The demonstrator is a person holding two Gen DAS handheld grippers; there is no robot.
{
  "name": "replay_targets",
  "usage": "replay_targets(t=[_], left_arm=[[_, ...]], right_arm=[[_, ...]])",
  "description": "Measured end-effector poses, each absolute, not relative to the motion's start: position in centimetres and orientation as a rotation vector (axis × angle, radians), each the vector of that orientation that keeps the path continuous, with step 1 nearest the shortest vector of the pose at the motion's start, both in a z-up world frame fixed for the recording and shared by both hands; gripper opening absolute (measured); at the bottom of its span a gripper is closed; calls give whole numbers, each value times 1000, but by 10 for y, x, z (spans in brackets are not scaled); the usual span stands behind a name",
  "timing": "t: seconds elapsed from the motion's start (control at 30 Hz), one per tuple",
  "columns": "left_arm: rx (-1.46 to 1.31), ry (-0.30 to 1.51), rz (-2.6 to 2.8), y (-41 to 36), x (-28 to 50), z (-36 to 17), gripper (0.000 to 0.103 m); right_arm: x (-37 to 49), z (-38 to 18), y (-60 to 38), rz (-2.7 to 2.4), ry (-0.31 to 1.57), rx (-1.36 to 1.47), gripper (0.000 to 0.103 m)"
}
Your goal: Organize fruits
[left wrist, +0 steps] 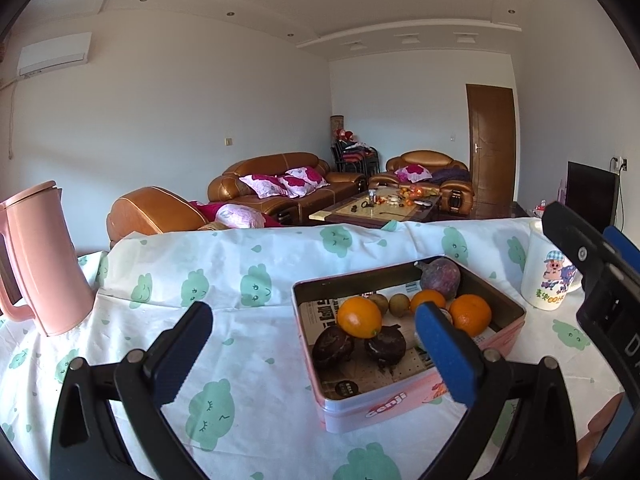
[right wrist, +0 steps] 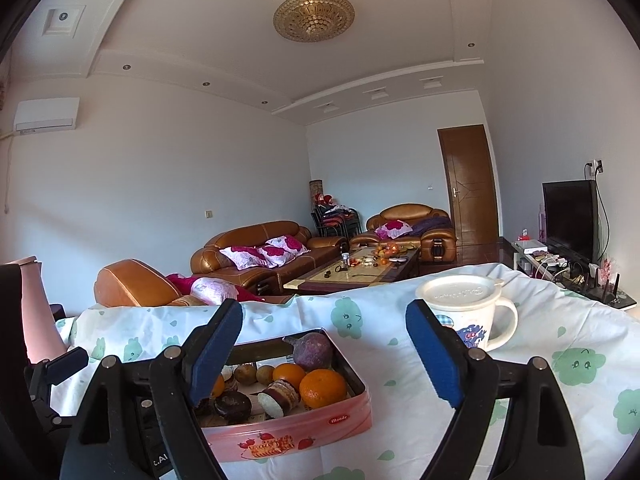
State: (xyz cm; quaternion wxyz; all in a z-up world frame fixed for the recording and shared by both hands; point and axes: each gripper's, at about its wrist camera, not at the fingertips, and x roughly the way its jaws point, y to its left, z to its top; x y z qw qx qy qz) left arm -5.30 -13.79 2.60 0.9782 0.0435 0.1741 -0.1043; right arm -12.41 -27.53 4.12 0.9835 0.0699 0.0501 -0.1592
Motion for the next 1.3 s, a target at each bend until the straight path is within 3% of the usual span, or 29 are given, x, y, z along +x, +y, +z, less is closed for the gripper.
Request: replay_targets(t=[1.3], left_arm=[[78, 366, -201, -134, -55, 22, 103]], right_arm=[[-127, 41, -280, -328, 98, 143, 88]])
